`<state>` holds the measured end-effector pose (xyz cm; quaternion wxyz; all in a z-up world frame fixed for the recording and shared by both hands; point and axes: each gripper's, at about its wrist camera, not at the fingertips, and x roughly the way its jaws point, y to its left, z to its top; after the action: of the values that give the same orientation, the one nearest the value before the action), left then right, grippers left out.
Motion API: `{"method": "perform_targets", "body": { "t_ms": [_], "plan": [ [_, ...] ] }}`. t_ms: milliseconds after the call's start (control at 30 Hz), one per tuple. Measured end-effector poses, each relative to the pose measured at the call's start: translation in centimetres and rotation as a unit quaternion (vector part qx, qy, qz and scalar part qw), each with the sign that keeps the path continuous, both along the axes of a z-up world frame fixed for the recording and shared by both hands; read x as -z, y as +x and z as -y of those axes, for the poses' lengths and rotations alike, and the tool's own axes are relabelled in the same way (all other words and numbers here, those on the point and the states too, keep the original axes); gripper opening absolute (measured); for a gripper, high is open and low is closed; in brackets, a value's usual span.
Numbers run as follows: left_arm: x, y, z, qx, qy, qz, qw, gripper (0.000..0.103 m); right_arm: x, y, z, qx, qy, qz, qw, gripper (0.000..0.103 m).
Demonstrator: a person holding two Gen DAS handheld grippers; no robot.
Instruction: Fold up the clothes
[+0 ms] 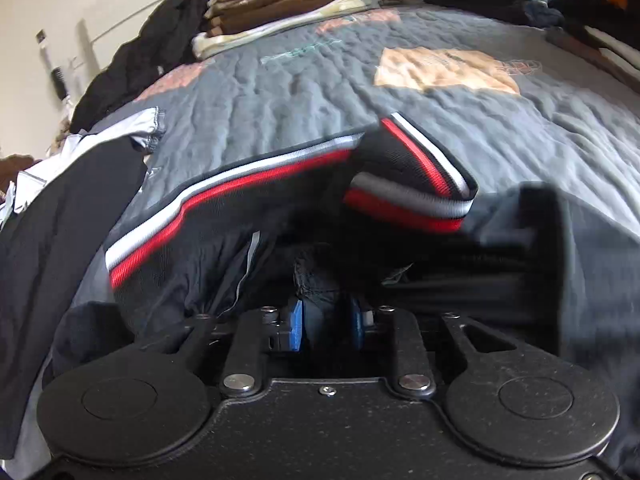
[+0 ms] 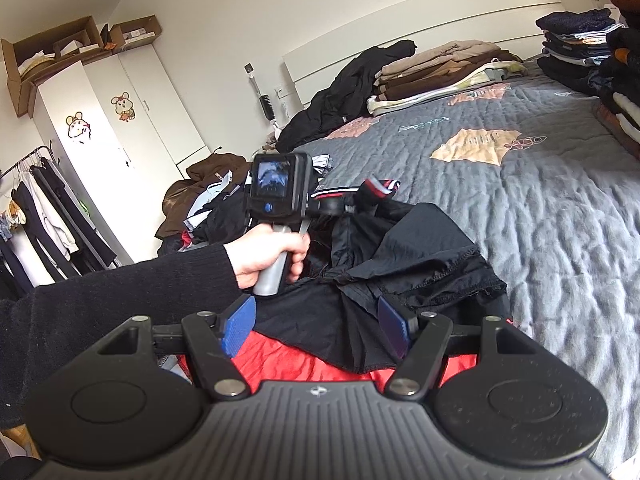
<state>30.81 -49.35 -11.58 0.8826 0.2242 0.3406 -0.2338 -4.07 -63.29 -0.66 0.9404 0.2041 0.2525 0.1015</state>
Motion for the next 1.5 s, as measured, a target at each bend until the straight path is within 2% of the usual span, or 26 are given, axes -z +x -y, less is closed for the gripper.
{"method": "perform_targets", "body": {
  "t_ms": [67,133,167,233,333,467,600,700,800,933,1000,1033,1100,1133,1267,1433,1500],
  "plan": [
    [-1.0,-0.2,-0.8,-0.003,-0.02,-0.007,0.9998,0.033,0.0,0.1,-0.1,-0.001,0.0,0.0,1.0,0.067],
    [-2.6,-0.3,-2.1,-0.012,-0.054,-0.011,0.9984,0.036,0.1,0.2,0.0,-0.003,0.001,-0.001,1.0,0.067],
    [-3.5,-0.6,-2.8,-0.014,-0.072,-0.005,0.9973,0.041,0.1,0.2,0.1,-0.002,0.002,-0.002,1.0,0.067],
    [-4.7,-0.9,-3.8,-0.016,-0.082,0.007,0.9965,0.05,0.1,0.2,0.1,-0.002,0.002,-0.002,1.0,0.067],
    [-5.4,-0.9,-5.3,-0.025,-0.094,0.004,0.9953,0.051,0.1,0.2,0.2,-0.002,0.001,-0.002,1.0,0.067],
    [-4.9,0.5,-8.2,-0.084,-0.15,-0.036,0.9845,0.051,0.0,0.3,0.2,-0.001,0.001,-0.002,1.0,0.067],
    [-4.3,0.2,-10.5,-0.114,-0.177,-0.048,0.9764,0.051,0.1,0.1,-0.1,-0.002,0.001,-0.001,1.0,0.067],
    [-4.5,-0.6,-11.4,-0.117,-0.165,-0.029,0.9789,0.051,0.3,0.2,0.0,-0.001,0.002,-0.003,1.0,0.067],
    [-4.7,-0.4,-12.2,-0.136,-0.166,-0.017,0.9766,0.051,0.4,0.3,0.0,0.0,0.002,-0.005,1.0,0.067],
    [-3.7,1.3,-11.6,-0.151,-0.164,-0.051,0.9736,0.051,0.4,0.5,-0.3,-0.003,-0.001,-0.005,1.0,0.067],
    [-3.2,1.9,-11.2,-0.154,-0.167,-0.053,0.9725,0.051,0.3,0.4,-0.4,-0.005,-0.001,-0.004,1.0,0.067],
    [-2.9,2.2,-11.0,-0.155,-0.168,-0.054,0.972,0.05,0.3,0.3,-0.5,-0.006,-0.001,-0.004,1.0,0.067],
    [-2.4,2.8,-10.5,-0.159,-0.171,-0.057,0.9708,0.027,0.4,0.4,-0.6,-0.007,-0.002,-0.005,1.0,0.067],
    [-2.5,2.7,-10.3,-0.154,-0.178,-0.053,0.9705,0.01,0.4,0.4,-0.5,-0.006,-0.001,-0.006,1.0,0.067],
    [-3.7,2.2,-9.0,-0.12,-0.208,-0.032,0.9702,0.004,0.7,0.5,-0.2,-0.002,0.003,-0.01,1.0,0.067],
    [-5.0,2.7,-8.0,-0.088,-0.294,-0.069,0.9493,0.004,0.7,0.5,-0.4,-0.003,0.003,-0.012,1.0,0.067],
    [-4.3,3.0,-6.4,-0.079,-0.274,-0.083,0.9549,0.004,0.7,0.5,-0.5,-0.004,0.002,-0.012,1.0,0.067]
  ]
}}
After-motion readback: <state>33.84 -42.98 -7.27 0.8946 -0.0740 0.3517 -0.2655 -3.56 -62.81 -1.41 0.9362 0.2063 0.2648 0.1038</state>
